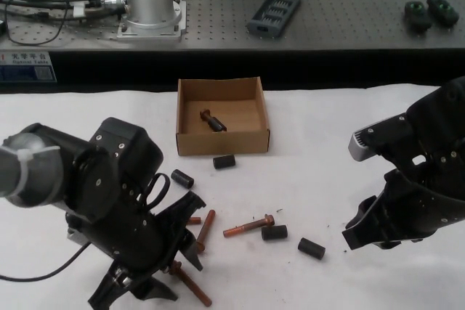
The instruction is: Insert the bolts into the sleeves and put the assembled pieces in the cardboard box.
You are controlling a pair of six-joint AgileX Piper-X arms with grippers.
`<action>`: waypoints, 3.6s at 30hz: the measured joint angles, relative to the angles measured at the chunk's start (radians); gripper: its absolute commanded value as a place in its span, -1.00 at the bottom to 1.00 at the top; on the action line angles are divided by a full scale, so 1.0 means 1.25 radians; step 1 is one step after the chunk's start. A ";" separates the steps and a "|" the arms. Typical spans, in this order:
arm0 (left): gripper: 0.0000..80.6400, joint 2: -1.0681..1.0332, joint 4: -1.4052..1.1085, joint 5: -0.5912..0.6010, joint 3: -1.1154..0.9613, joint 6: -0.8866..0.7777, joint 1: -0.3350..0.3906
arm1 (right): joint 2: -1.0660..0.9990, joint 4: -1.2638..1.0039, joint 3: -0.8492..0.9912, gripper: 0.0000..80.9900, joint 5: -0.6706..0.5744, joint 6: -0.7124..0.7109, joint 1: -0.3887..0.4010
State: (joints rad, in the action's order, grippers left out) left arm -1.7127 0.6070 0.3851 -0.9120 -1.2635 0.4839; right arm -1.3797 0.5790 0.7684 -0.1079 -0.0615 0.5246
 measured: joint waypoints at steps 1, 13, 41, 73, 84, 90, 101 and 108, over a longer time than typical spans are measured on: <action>-0.11 -0.016 0.000 0.000 -0.020 0.005 0.004 | 0.000 0.000 0.000 -0.21 -0.001 0.000 0.000; -0.11 -0.081 0.079 0.005 -0.105 0.073 0.018 | 0.000 0.000 0.000 -0.21 -0.006 0.017 0.000; -0.98 -0.080 0.160 -0.040 -0.109 0.082 0.020 | 0.000 0.000 0.000 -0.21 -0.006 0.017 0.000; -0.98 0.386 -0.343 0.275 0.065 0.610 -0.204 | -0.218 0.160 0.225 -0.20 0.011 -0.329 0.012; -0.98 0.597 -0.374 0.318 0.129 0.610 -0.214 | -0.378 0.375 0.440 -0.20 0.086 -0.358 0.109; -0.98 0.597 -0.374 0.318 0.133 0.610 -0.214 | -0.385 0.412 0.440 -0.20 0.103 -0.358 0.141; -0.98 0.597 -0.374 0.322 0.133 0.610 -0.214 | -0.448 0.409 0.440 -0.20 0.120 -0.358 0.140; -0.98 0.597 -0.374 0.322 0.133 0.607 -0.214 | -0.465 0.364 0.439 -0.21 0.120 -0.334 0.140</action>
State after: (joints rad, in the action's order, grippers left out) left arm -0.9665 0.1391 0.7881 -0.7455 -0.5045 0.2165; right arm -1.9607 1.0339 1.3171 0.0418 -0.4791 0.6996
